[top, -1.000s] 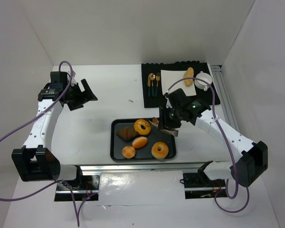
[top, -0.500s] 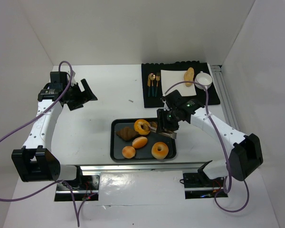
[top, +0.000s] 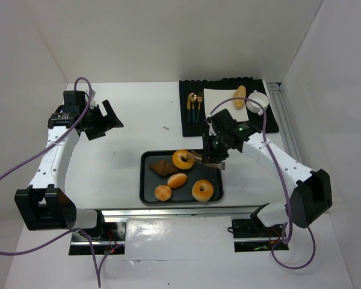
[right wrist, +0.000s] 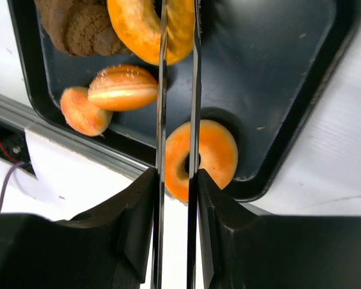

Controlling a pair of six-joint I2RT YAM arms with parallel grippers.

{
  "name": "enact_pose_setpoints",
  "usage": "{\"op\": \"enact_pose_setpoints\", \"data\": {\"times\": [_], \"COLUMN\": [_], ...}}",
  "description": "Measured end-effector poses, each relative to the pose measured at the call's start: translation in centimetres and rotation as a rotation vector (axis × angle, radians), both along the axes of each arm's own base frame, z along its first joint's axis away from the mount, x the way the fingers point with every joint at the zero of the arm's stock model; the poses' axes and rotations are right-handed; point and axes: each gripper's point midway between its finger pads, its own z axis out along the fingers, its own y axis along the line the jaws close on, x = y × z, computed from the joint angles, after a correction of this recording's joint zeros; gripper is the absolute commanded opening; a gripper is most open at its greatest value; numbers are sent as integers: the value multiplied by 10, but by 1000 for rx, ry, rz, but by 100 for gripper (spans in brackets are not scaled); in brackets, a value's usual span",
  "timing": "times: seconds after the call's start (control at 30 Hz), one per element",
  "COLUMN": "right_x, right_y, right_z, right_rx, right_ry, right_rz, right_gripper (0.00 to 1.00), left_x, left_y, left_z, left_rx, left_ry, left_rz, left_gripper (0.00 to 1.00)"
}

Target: Place the bread

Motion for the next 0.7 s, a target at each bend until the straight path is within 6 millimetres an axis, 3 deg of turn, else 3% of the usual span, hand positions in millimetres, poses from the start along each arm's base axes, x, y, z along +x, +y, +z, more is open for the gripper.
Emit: {"op": "enact_pose_setpoints", "data": {"times": [0.3, 0.43, 0.57, 0.7], "right_x": [23, 46, 92, 155], "right_y": [-34, -60, -96, -117], "right_z": [63, 87, 107, 106], "right_rx": [-31, -68, -108, -102], "right_ry": [-144, -244, -346, -388], "right_rz": [-99, -188, -325, -413], "right_gripper": [31, 31, 31, 31], "left_x": [0, 1, 1, 2], "left_y": [1, 2, 2, 3], "left_z": [0, -1, -1, 0], "left_rx": [5, 7, 8, 11], "left_ry": [1, 2, 2, 2], "left_rz": [7, 11, 11, 10], "left_gripper": [100, 100, 100, 100]}}
